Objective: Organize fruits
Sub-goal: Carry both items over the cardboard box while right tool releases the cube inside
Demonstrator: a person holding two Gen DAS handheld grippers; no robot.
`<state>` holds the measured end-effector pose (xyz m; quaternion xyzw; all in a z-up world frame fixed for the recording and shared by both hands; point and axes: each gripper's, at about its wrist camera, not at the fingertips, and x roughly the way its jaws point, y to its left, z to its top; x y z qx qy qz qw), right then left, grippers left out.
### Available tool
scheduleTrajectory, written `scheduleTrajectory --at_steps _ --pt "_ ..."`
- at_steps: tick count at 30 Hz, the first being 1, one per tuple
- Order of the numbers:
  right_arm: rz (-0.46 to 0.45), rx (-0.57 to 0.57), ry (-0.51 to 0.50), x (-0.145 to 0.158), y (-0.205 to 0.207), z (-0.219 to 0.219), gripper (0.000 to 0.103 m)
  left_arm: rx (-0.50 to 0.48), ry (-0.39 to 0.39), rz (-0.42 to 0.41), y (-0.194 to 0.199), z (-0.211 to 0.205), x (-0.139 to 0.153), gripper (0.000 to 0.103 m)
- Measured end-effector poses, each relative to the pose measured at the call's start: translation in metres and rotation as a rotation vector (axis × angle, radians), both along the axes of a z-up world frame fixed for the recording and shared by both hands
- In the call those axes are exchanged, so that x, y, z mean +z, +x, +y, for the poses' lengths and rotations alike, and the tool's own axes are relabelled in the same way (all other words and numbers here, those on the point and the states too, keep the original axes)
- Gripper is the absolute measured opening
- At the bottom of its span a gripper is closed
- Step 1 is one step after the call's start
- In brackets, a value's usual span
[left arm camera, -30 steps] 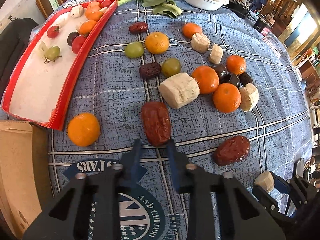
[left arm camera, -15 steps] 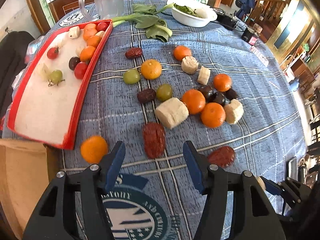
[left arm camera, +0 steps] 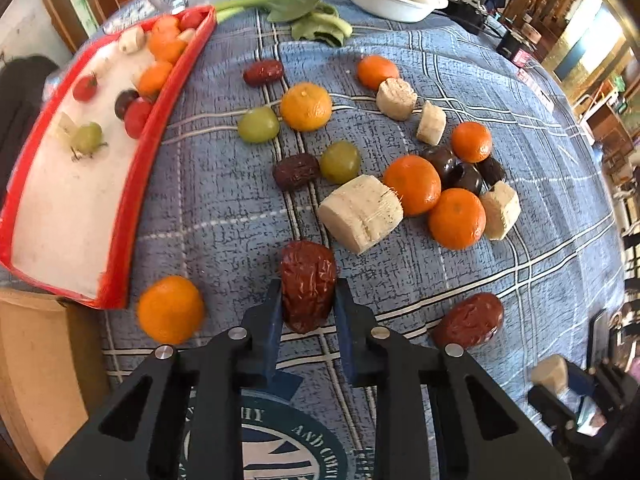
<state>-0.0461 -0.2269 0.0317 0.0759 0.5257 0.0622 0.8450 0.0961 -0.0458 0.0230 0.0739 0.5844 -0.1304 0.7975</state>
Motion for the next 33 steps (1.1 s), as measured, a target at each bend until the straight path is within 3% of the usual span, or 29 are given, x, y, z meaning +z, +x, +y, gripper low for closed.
scheduleTrajectory --at_steps 10,18,25,33 --pt "-0.027 0.065 0.027 0.014 0.012 0.031 0.032 0.048 -0.129 -0.059 -0.040 0.055 0.041 0.021" --pt "-0.056 0.221 0.068 0.028 0.027 0.099 0.032 0.220 -0.173 -0.082 -0.078 0.155 0.069 0.021" --pt "-0.056 0.391 0.098 0.033 0.039 0.179 0.031 0.349 -0.158 -0.079 -0.098 0.219 0.061 0.022" --pt "-0.025 0.544 0.121 0.031 0.060 0.263 0.031 0.409 -0.157 -0.040 -0.112 0.261 0.039 0.022"
